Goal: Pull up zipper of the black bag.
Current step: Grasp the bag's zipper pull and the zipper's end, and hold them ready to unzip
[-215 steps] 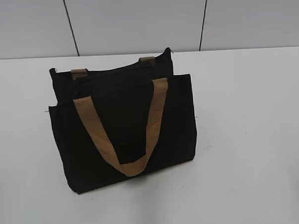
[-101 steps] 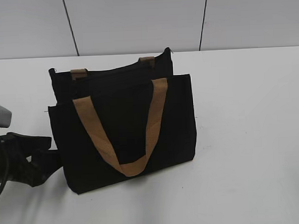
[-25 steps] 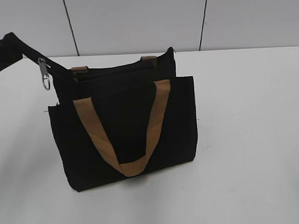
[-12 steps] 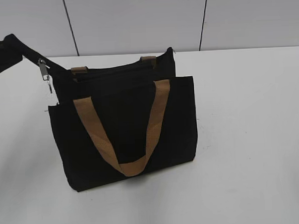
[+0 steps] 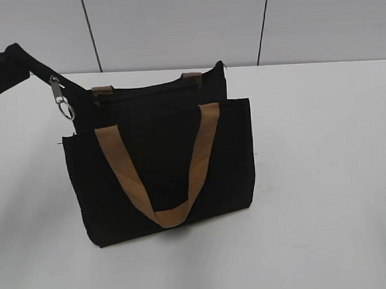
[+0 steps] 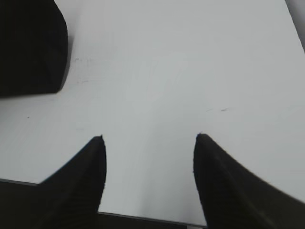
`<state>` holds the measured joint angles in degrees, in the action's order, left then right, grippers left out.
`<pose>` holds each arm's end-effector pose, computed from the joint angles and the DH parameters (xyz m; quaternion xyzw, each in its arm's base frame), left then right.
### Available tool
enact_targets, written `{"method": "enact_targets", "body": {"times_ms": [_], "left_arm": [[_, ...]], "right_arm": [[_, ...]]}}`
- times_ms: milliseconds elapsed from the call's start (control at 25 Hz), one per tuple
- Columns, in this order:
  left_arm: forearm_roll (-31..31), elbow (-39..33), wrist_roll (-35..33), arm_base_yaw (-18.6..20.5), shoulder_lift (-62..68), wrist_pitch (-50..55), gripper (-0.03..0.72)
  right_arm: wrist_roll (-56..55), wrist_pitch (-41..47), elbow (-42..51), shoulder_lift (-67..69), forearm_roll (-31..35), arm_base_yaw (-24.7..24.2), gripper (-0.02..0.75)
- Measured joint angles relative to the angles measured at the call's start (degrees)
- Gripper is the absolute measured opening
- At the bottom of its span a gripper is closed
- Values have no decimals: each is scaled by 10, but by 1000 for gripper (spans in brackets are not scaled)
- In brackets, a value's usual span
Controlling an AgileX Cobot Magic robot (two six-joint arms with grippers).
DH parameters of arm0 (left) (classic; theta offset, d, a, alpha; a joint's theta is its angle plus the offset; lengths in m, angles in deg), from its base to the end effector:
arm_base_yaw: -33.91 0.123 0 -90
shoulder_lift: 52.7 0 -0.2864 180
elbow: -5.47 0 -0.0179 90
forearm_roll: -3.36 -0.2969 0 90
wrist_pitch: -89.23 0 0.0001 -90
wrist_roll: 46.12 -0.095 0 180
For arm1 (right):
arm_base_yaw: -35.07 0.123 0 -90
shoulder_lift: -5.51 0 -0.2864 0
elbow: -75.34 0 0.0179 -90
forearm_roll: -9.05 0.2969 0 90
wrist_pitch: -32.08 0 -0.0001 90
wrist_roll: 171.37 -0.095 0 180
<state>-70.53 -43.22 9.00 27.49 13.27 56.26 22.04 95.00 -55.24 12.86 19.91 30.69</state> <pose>0.2321 -0.0760 0.2567 0.3104 0.7142 -0.1654 0.6052 0.0373 0.0131 0.2914 -0.0728 0.8577 0.0160 0.5087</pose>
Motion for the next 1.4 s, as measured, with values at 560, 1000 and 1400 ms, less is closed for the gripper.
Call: {"method": "enact_targets", "body": {"times_ms": [560, 1000, 1400], "left_arm": [[1, 0, 0, 0, 0, -1, 29], [1, 0, 0, 0, 0, -1, 29], [1, 0, 0, 0, -1, 4, 29]], "right_arm": [[125, -5, -52, 203, 157, 0, 454], [181, -55, -119, 376, 223, 62, 454], [188, -261, -198, 629, 233, 336, 454]]}}
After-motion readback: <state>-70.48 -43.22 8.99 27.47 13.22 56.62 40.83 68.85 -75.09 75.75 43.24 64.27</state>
